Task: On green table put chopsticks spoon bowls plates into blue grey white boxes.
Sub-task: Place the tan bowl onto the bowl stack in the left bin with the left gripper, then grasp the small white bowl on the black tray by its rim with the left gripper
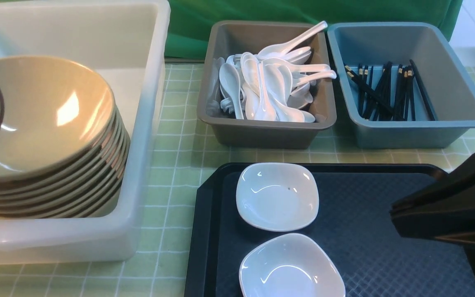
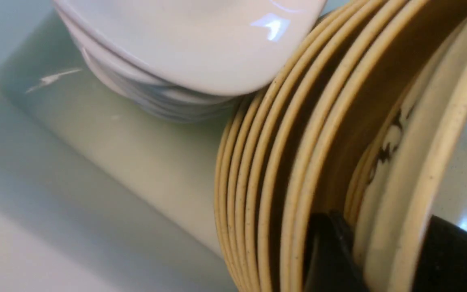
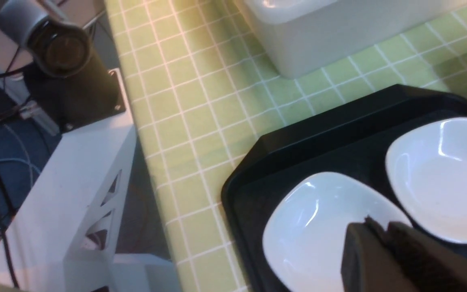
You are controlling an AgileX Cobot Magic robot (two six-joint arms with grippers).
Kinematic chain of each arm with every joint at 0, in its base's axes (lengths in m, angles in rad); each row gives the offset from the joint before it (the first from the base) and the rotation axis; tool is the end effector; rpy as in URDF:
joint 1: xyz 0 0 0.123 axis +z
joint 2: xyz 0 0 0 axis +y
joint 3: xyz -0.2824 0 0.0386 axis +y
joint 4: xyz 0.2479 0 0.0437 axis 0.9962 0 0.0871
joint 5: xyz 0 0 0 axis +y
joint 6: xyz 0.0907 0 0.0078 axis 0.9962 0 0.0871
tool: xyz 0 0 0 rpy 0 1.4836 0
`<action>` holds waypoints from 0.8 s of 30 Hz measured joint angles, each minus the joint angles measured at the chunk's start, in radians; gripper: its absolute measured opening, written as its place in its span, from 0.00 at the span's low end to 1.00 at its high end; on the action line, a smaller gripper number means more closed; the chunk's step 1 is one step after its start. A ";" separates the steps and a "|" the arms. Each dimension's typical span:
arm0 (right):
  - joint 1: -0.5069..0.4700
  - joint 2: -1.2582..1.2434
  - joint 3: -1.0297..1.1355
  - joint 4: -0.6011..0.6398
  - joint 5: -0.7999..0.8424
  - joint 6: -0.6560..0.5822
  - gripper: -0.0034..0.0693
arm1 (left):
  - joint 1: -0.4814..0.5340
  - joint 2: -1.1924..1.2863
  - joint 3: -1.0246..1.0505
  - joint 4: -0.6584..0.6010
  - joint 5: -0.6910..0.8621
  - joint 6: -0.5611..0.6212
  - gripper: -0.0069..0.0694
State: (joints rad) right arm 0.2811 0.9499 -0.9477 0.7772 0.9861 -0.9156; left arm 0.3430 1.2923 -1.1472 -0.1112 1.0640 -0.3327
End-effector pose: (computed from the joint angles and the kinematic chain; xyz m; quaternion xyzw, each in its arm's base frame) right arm 0.1482 0.0983 0.3686 -0.4149 0.7750 0.2539 0.4035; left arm 0.2389 0.0759 0.3309 -0.3373 0.9133 -0.0522 0.2225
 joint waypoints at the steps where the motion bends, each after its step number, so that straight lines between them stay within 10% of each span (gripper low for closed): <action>1: 0.000 0.000 0.000 0.000 -0.007 0.000 0.14 | -0.019 0.000 -0.017 0.027 0.014 -0.007 0.52; 11: 0.000 0.000 0.000 0.000 -0.013 0.000 0.16 | -0.149 -0.011 -0.146 0.241 0.171 0.000 0.85; 24: 0.000 0.001 0.000 0.000 -0.012 0.016 0.19 | -0.431 -0.146 -0.163 0.180 0.191 0.042 0.87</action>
State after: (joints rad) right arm 0.2811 0.9507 -0.9477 0.7772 0.9741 -0.8996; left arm -0.0880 1.1462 -1.3098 0.0686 1.2548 -0.2909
